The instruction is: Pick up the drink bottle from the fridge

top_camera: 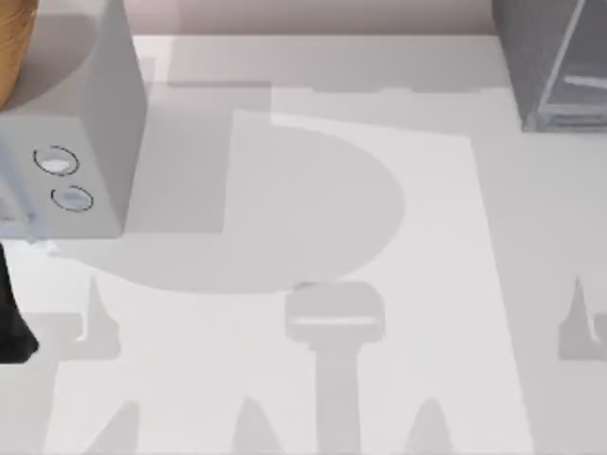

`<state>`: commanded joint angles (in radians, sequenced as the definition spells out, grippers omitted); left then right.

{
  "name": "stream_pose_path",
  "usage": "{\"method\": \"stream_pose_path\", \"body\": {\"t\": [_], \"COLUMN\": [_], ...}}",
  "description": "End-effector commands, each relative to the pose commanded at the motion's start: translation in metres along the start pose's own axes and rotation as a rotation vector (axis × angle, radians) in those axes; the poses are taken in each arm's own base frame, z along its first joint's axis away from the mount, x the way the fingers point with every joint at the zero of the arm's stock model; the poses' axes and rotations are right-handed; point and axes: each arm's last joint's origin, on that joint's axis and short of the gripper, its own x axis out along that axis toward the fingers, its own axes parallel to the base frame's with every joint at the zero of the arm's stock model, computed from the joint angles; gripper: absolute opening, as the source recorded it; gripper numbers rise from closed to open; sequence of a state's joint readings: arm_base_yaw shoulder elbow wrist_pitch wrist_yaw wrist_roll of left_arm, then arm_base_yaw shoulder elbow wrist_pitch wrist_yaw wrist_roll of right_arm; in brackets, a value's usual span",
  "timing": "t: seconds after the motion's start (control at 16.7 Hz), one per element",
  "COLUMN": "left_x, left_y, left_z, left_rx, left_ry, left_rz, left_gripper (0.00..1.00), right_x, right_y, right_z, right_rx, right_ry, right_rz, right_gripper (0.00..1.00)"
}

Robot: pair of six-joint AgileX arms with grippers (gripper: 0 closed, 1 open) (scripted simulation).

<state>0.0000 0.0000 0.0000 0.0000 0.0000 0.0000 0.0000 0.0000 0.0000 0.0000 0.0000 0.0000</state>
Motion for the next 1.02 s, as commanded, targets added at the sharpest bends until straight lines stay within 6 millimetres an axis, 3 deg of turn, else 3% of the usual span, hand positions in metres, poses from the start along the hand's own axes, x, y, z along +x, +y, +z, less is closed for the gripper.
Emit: {"method": "stream_pose_path", "body": {"t": [0.48,0.78,1.02], "left_x": [0.0,0.0,0.0], "left_y": [0.0,0.0,0.0], "left_z": [0.0,0.0,0.0], "left_rx": [0.0,0.0,0.0], "left_ry": [0.0,0.0,0.0], "left_rz": [0.0,0.0,0.0], "left_gripper": [1.0,1.0,1.0], "right_x": [0.013,0.045,0.072], "right_y": [-0.007,-0.025,-0.049], "right_z": [0.015,0.02,0.002], "right_rx": [-0.009,-0.017,-0.001], "right_ry": [-0.035,-0.036,0.017], "right_rz": [-0.006,-0.013,-0.012], "right_gripper": [1.0,1.0,1.0]}}
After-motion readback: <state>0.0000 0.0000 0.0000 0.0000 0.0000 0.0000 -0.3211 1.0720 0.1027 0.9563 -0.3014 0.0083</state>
